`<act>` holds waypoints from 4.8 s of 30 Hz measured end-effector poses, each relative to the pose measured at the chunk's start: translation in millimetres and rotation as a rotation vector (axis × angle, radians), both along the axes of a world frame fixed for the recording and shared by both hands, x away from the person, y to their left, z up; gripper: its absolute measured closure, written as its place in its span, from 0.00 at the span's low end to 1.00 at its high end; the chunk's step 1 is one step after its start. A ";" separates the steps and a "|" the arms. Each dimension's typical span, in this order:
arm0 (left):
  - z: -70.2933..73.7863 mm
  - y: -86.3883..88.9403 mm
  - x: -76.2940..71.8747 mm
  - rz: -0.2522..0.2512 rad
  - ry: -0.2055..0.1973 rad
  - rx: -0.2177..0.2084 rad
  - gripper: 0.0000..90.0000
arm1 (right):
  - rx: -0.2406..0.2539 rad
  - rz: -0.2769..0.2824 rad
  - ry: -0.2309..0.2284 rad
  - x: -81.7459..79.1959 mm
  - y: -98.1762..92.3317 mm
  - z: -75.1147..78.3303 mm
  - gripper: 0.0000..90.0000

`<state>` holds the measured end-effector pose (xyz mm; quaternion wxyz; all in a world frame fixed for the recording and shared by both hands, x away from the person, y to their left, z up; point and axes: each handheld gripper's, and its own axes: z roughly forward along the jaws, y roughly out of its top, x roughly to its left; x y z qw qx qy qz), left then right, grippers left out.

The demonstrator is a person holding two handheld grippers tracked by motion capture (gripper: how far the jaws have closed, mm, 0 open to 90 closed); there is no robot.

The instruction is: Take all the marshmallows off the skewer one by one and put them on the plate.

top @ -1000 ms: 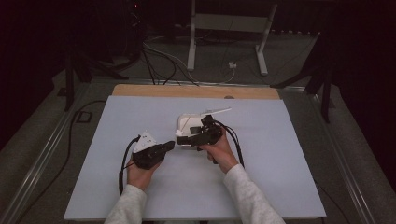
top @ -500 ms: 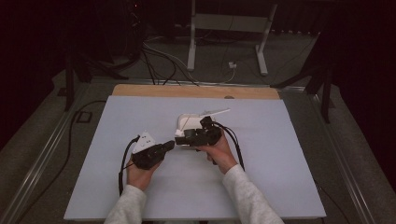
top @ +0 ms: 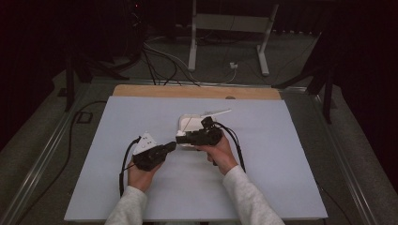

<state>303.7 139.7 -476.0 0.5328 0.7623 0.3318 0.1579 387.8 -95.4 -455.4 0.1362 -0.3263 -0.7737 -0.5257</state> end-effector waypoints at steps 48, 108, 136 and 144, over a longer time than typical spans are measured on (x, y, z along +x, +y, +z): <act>-5.7 -5.3 -2.9 -0.021 -0.033 0.093 1.00 | 0.130 -0.185 -0.072 8.0 -57.1 40.6 0.91; -3.2 0.2 1.5 0.061 0.004 0.016 1.00 | -0.295 -0.337 -0.084 24.1 -54.4 -26.6 0.25; 8.3 -26.6 34.1 0.083 0.055 -0.040 1.00 | -0.269 -0.391 -0.271 -25.5 -82.0 4.0 0.03; 8.4 -34.1 46.0 0.101 0.075 -0.009 1.00 | -0.253 -0.392 -0.279 -35.0 -93.6 1.5 0.02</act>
